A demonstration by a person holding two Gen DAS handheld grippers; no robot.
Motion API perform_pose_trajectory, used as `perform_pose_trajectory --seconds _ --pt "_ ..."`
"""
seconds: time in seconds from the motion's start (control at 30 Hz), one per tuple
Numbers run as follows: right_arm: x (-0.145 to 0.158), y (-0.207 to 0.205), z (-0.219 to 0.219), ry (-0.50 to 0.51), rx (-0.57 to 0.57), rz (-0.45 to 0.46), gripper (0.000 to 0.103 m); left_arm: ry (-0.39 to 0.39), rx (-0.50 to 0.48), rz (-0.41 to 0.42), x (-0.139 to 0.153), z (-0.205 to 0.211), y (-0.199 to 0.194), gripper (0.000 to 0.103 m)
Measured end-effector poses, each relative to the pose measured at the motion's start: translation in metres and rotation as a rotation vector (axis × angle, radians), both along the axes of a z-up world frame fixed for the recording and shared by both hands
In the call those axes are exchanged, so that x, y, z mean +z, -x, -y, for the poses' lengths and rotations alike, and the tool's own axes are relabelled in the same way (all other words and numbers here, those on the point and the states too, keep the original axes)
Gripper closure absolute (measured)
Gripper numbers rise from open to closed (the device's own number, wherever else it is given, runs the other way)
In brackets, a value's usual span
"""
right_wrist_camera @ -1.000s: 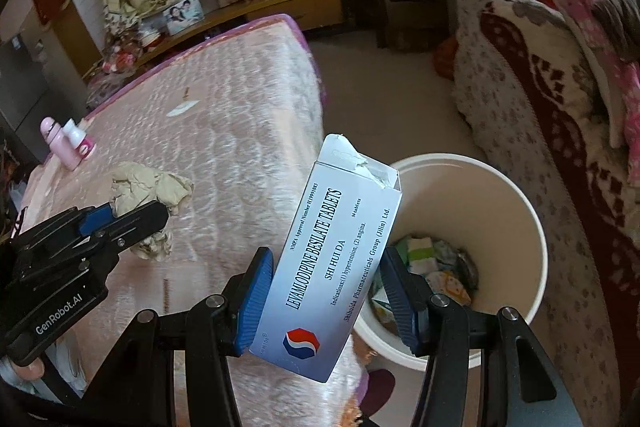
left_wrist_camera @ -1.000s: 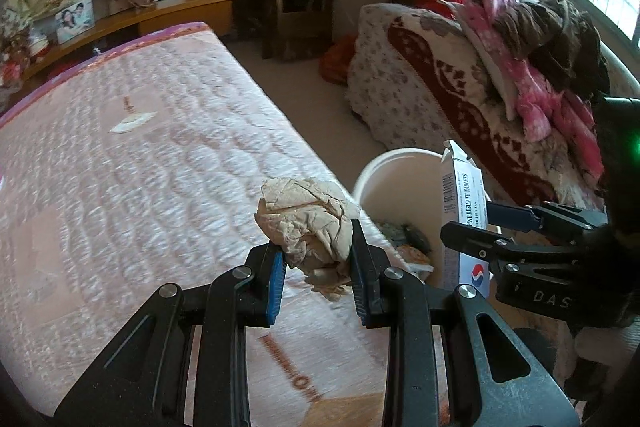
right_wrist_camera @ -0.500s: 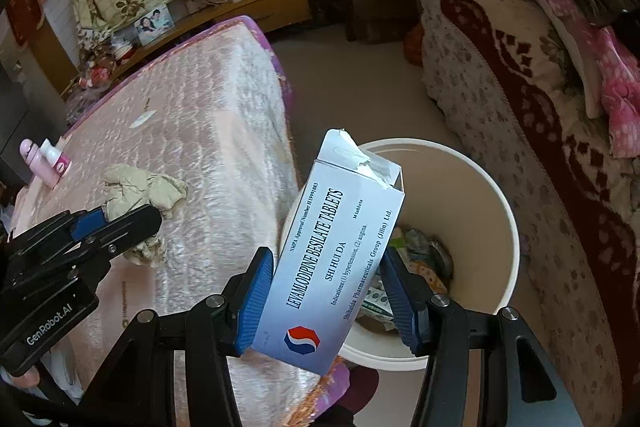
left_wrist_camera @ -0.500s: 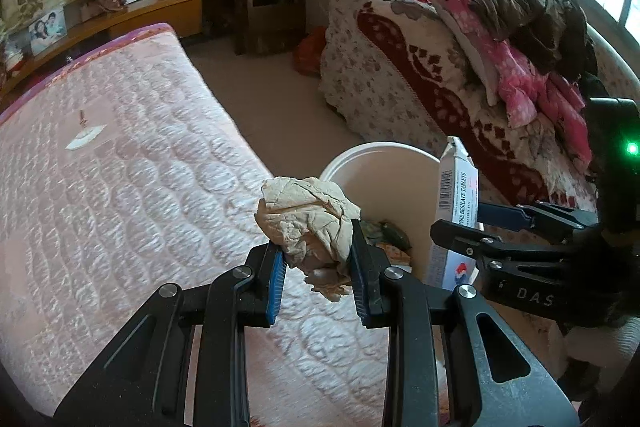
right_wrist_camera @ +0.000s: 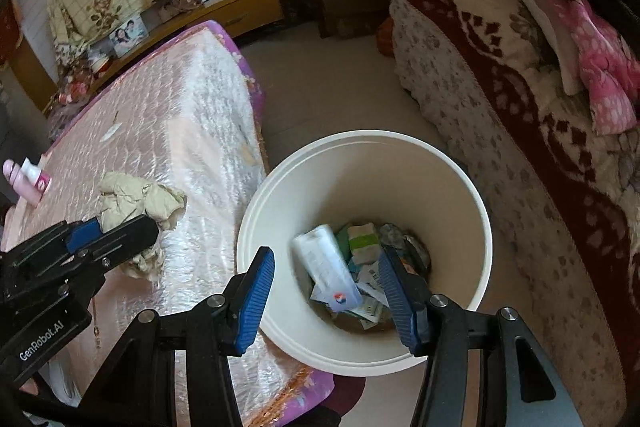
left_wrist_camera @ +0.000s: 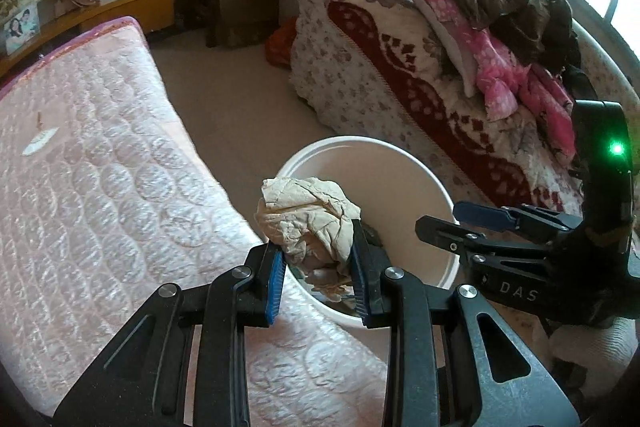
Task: Collect trash
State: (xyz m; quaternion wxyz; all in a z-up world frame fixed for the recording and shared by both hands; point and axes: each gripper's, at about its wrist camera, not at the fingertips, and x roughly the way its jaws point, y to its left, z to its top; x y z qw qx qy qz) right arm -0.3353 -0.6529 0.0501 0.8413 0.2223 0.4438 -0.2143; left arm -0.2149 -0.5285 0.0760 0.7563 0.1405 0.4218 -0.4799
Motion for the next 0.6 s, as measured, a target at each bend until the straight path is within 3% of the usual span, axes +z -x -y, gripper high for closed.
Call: perform_pose_trajectory --seconds 0.1,0.23,0.6 --pt "0.0 0.005 0.003 0.002 -0.02 -0.001 0.05 -0.001 -0.013 -0.027 -0.003 0.004 0.0 0.07" --pt "-0.004 0.011 0.01 -0.006 -0.046 -0.011 0.05 0.004 -0.023 -0.037 -0.005 0.006 0.001 0.048" --pt "-0.001 0.019 0.005 0.012 -0.058 -0.009 0.045 0.016 -0.001 -0.015 -0.004 -0.002 0.004 0.047"
